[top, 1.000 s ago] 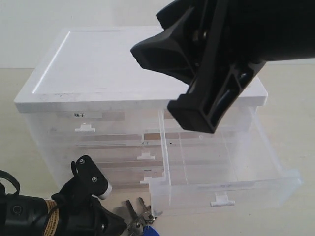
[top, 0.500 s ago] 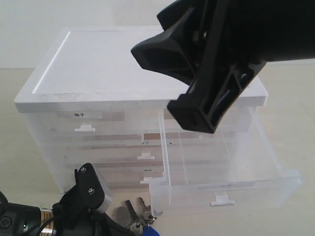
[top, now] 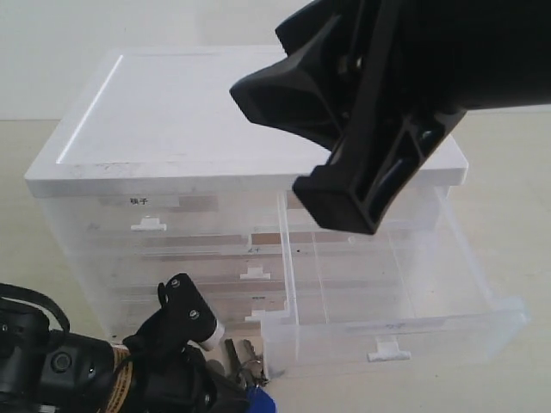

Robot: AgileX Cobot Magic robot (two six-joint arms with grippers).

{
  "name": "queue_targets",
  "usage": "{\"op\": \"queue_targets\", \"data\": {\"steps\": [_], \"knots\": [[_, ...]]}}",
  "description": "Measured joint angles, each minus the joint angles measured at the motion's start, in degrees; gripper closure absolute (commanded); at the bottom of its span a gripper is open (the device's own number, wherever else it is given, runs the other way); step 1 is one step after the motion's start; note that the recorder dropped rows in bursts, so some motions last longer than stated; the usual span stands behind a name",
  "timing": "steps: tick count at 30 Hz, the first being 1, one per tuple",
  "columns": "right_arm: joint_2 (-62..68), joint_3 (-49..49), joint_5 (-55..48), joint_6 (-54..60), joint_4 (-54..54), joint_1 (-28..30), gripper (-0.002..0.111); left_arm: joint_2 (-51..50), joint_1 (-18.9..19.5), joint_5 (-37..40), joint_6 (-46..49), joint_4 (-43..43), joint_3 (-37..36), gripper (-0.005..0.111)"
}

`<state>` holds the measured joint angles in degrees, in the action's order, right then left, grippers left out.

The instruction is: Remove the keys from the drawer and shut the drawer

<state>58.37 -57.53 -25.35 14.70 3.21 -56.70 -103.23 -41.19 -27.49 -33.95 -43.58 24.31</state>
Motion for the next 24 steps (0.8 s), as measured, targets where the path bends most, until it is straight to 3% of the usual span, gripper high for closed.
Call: {"op": "queue_targets", "data": {"steps": [11,17,24], "knots": [[0.00,0.00,-0.85,-0.35,0.00,0.00,0.065,-0.02,-0.11,7.59,6.62,11.24,4.33,0.102],[0.00,0.00,-0.89,-0.35,0.00,0.00,0.065,1.18,-0.11,7.31,6.73,10.20,3.49,0.102],[0.00,0.00,-1.55,-0.35,0.00,0.00,0.065,13.41,-0.11,4.35,4.24,7.09,-2.05,0.102]]}}
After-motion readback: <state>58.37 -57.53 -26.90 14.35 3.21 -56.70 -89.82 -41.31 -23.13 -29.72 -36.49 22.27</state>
